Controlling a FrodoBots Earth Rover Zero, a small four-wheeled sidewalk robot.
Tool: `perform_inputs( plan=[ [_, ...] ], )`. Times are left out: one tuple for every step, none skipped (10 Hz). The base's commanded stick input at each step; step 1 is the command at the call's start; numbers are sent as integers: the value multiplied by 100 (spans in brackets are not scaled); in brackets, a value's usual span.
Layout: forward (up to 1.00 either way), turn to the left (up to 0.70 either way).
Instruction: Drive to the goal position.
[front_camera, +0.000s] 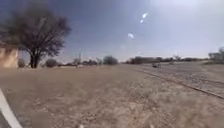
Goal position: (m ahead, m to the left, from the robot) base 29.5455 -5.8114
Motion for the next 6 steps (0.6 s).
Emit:
perform_inputs(
  plan=[
    [70,0],
    [70,0],
    [70,0],
    [70,0],
    [70,0],
    [70,0]
  ],
)
